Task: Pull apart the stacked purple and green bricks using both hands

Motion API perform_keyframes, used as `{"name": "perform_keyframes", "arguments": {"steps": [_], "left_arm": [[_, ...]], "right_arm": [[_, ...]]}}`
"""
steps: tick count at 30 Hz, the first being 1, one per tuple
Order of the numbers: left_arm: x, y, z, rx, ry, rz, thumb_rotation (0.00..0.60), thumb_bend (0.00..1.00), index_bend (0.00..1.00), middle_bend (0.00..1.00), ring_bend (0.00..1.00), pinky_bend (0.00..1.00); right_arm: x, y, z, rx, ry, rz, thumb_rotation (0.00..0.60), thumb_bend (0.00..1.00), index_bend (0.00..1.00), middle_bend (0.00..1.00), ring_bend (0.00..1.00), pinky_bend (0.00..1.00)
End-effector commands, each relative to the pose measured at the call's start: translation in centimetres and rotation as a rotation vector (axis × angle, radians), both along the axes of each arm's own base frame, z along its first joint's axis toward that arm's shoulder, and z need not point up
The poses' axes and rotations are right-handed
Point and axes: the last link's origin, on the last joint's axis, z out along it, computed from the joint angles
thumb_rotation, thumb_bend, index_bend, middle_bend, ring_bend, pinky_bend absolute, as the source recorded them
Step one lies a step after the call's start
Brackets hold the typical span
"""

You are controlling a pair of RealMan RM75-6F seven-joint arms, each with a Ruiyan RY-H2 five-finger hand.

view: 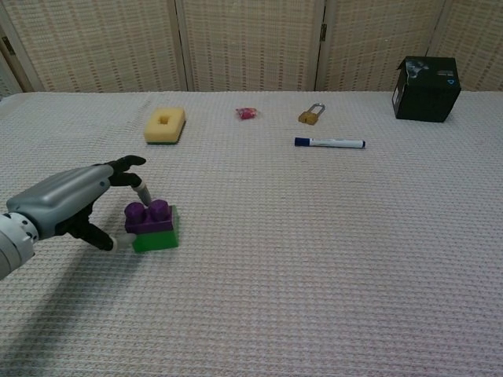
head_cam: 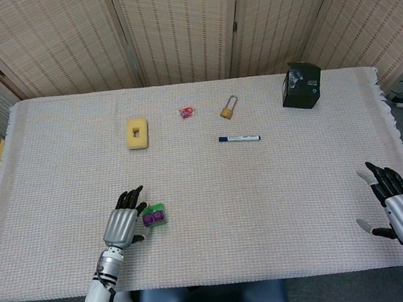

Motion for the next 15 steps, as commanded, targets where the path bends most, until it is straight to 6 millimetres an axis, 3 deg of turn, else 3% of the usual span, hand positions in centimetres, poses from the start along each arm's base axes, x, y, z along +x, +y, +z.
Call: {"name": "perform_keyframes", "arguments": {"steps": [1, 4, 11, 15], "left_arm": [[-0.03, 0.13, -0.05, 0.001, -0.008, 0.005, 0.600, 0.41, 0.45, 0.04, 0.00, 0.00], [-0.24, 0.16, -0.20, -0.010, -0.002, 0.016, 0.600, 0.48, 0.50, 0.05, 0.00, 0.00], [-0.35, 0.18, -0.45, -0.013, -0.028, 0.036, 0.600, 0.50, 0.59, 0.08, 0.00, 0.00], [-0.22, 0.01, 0.05, 0.046, -0.084, 0.030, 0.600, 0.57, 0.77, 0.18, 0.00, 0.00]], "right_arm": [[-0.01, -0.08, -0.07, 0.000, 0.003, -0.002, 0.600, 0.25, 0.00, 0.00, 0.00, 0.00], [0.00, -0.08, -0.03, -0.004, 0.004, -0.003, 0.600, 0.25, 0.00, 0.00, 0.00, 0.00], [0.01, -0.16, -0.07, -0.005, 0.005, -0.005, 0.600, 0.25, 0.00, 0.00, 0.00, 0.00], [0.04, -0.16, 0.01, -0.008, 0.001, -0.003, 0.600, 0.25, 0.00, 0.00, 0.00, 0.00]]}}
